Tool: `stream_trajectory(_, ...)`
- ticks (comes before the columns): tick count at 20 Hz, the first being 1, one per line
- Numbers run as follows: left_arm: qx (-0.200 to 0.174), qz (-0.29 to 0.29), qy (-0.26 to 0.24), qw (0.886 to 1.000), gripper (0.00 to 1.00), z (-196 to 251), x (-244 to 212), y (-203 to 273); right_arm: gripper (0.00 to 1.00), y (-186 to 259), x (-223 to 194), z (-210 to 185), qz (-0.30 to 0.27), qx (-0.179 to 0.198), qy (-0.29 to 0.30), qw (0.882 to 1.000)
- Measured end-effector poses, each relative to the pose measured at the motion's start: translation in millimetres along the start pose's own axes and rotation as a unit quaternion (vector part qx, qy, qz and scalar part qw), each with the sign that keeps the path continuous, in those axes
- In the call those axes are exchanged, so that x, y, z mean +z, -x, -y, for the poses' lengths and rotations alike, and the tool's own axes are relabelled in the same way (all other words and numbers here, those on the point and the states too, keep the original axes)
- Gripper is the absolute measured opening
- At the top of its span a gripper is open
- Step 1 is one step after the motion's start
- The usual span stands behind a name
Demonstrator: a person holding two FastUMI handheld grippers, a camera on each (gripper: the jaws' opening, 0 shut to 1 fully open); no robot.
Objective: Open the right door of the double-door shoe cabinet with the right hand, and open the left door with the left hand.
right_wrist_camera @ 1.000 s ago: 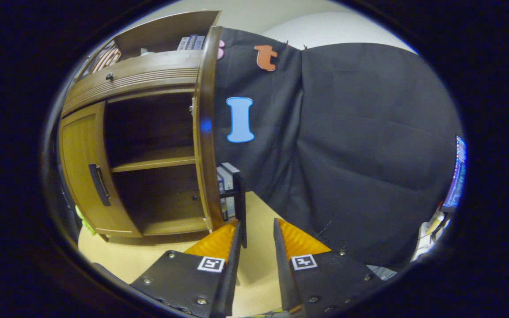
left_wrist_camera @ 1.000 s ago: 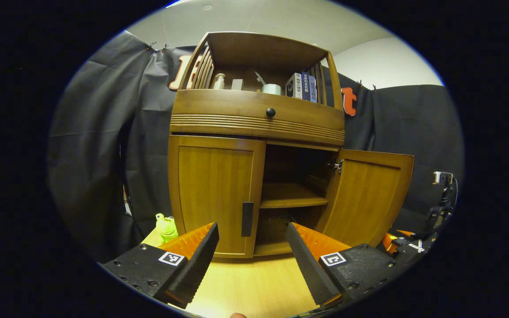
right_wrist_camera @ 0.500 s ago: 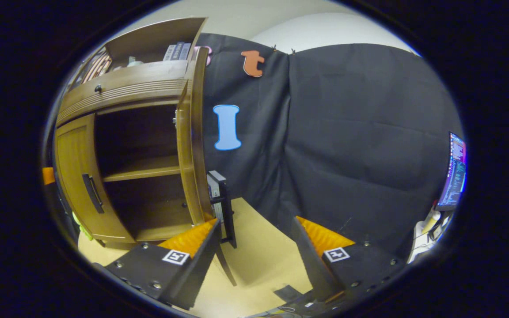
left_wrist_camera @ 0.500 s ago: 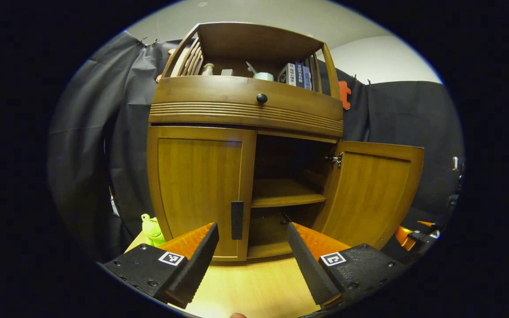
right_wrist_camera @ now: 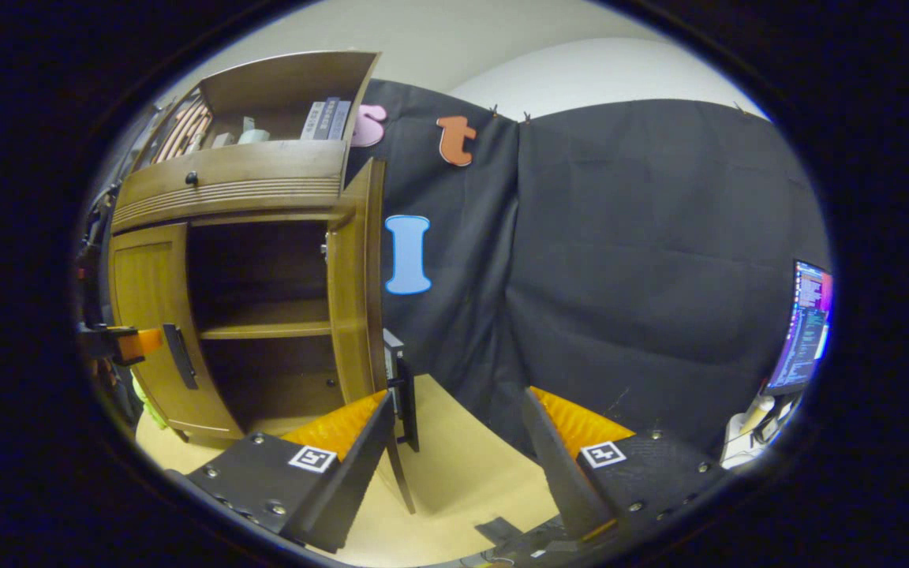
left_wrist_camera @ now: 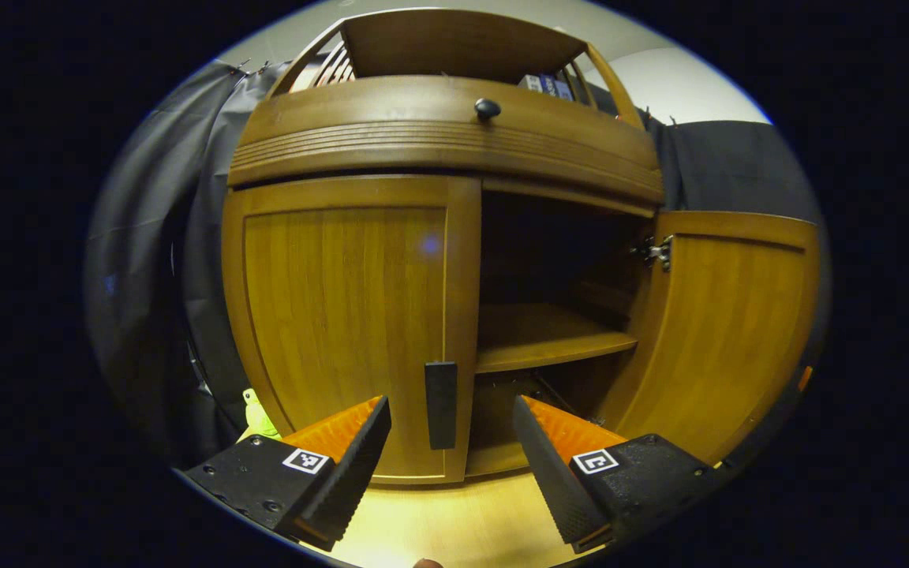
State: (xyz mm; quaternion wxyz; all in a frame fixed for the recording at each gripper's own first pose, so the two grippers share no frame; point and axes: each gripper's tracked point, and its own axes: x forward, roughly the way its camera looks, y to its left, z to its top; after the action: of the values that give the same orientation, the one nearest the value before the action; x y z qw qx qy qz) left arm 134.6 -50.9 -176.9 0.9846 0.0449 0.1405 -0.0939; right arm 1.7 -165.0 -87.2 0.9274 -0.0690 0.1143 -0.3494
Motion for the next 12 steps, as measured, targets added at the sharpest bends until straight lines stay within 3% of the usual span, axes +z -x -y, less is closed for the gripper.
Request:
stream_trajectory(6, 0.015, -0.05, 0.014, 0.999, 1.0, -14.6, -31.3, -58.8, 0.96, 19.8, 6.9, 29.4, 0.01, -0.037, -0.01, 0.999)
stream_trajectory(10, 0.031, -0.063, 0.009, 0.997, 0.92, -21.6, -42.5, -79.2, 0.96, 26.8, -2.6, 54.1, 0.004, -0.073, -0.01, 0.997)
stream_trajectory(12, 0.043, -0.07, 0.006, 0.997, 0.76, -26.0, -47.6, -88.0, 0.97, 27.9, -9.8, 63.0, -0.005, -0.086, -0.012, 0.996)
